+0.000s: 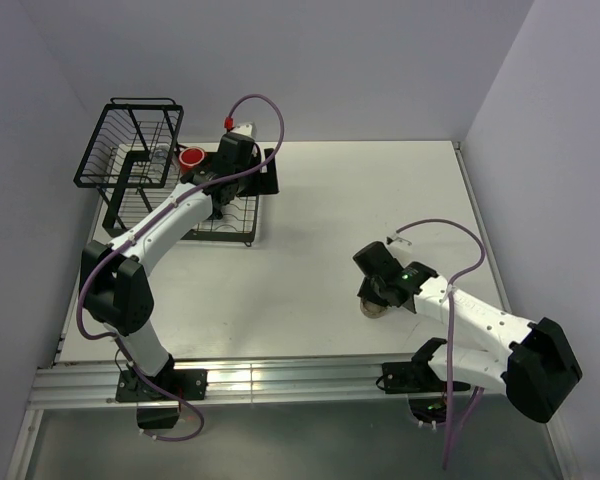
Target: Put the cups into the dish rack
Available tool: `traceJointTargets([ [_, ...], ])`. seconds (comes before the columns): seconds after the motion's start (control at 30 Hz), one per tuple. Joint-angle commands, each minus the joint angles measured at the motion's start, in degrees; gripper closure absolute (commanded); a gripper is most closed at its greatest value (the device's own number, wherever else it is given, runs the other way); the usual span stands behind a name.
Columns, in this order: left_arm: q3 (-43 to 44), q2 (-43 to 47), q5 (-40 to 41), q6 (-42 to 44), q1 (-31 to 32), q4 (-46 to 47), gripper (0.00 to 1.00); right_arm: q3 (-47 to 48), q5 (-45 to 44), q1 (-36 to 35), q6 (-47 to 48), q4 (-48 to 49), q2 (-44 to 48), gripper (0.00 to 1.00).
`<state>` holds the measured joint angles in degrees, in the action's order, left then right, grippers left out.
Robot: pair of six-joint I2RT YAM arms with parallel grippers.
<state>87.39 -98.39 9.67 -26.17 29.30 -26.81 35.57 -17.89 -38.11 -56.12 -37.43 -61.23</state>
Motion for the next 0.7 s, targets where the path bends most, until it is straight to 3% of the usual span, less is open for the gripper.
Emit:
traceJointTargets([
  [0.0, 1.37, 1.27, -0.80, 0.68, 0.32, 1.67, 0.01, -0.41, -1.45, -0.39, -0.75, 0.25, -0.99, 0.67],
  [0.67, -0.30, 0.48, -0.62, 0.33, 0.32, 2.55, 0.01, -3.49, -0.74, -0.39, -0.40, 4.38, -1.97, 0.66],
])
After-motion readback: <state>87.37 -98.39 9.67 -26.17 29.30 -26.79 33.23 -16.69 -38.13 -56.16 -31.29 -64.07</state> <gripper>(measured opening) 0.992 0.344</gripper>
